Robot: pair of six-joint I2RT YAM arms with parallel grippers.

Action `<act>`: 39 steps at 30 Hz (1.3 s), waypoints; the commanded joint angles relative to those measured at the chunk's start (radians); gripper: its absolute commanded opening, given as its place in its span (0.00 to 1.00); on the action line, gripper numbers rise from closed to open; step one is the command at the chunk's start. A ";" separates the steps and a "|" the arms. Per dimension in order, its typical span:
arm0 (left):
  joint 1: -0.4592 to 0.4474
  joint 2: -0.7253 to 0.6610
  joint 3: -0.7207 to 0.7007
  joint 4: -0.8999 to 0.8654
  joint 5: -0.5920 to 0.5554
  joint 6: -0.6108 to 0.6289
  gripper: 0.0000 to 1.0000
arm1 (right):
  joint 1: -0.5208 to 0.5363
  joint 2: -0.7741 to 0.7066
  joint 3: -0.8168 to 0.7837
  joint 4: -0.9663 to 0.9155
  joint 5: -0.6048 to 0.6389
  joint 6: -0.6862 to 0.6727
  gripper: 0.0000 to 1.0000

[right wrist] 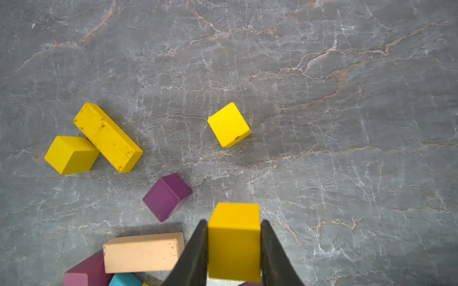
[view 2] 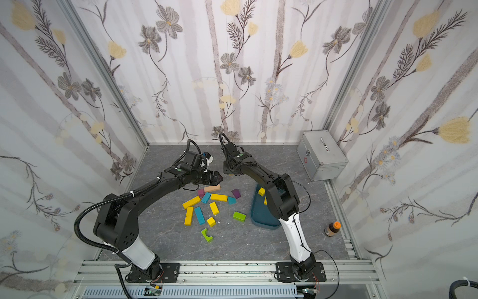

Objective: Pick out the yellow building blocks
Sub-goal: Pick up the building block from the center of the board.

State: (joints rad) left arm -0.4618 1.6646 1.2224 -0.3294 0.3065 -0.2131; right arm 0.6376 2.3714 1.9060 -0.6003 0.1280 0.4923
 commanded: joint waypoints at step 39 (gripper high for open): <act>-0.166 0.075 0.056 0.057 0.008 -0.094 0.91 | -0.003 -0.471 -0.569 0.223 0.062 0.022 0.27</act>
State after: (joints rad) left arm -0.6125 1.7332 1.2625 -0.2810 0.3176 -0.2947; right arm 0.6319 1.9316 1.3712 -0.4240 0.1646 0.4862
